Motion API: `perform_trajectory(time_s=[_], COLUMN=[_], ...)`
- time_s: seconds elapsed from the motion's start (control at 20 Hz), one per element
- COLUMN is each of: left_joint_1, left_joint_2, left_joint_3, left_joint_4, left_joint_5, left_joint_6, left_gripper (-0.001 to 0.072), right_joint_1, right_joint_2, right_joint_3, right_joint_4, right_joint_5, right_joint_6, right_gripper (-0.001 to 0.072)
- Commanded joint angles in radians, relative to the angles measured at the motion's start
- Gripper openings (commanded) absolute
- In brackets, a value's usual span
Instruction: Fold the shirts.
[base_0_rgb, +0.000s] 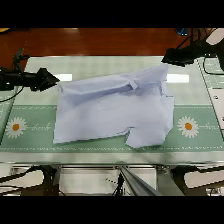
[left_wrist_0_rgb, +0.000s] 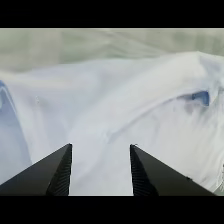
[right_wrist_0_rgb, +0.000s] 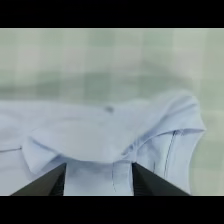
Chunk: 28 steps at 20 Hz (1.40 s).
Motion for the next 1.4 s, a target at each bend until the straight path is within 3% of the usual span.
perform_trajectory(time_s=[0.0,0.1,0.25,0.4,0.65,0.9,1.05,1.35], left_joint_1=[0.103,0.185,0.261,0.278,0.332,0.413,0.412,0.367], left_joint_2=[-0.023,-0.022,0.002,0.101,0.171,0.183,0.173,0.085], left_joint_3=[0.103,0.155,0.092,-0.143,-0.492,-0.543,-0.543,-0.543], left_joint_4=[0.095,0.199,0.216,0.241,0.298,0.373,0.391,0.375], left_joint_5=[-0.246,-0.408,-0.565,-0.534,-0.454,-0.368,-0.334,-0.300], left_joint_6=[0.011,-0.066,-0.089,-0.080,-0.007,0.025,0.025,0.025], left_gripper=[0.0435,0.0454,0.0463,0.0464,0.0464,0.0464,0.0531,0.0531], right_joint_1=[-0.034,-0.081,-0.143,-0.217,-0.305,-0.317,-0.317,-0.317], right_joint_2=[0.060,0.125,0.183,0.243,0.314,0.317,0.317,0.317], right_joint_3=[0.003,0.003,-0.008,-0.117,-0.378,-0.497,-0.507,-0.507], right_joint_4=[-0.052,-0.129,-0.250,-0.146,-0.050,-0.047,-0.033,-0.024], right_joint_5=[0.214,0.306,0.437,0.467,0.360,0.278,0.235,0.224], right_joint_6=[-0.104,-0.079,-0.065,-0.106,-0.140,-0.159,-0.162,-0.165], right_gripper=[0.0482,0.0480,0.0481,0.0542,0.0542,0.0542,0.0541,0.0538])
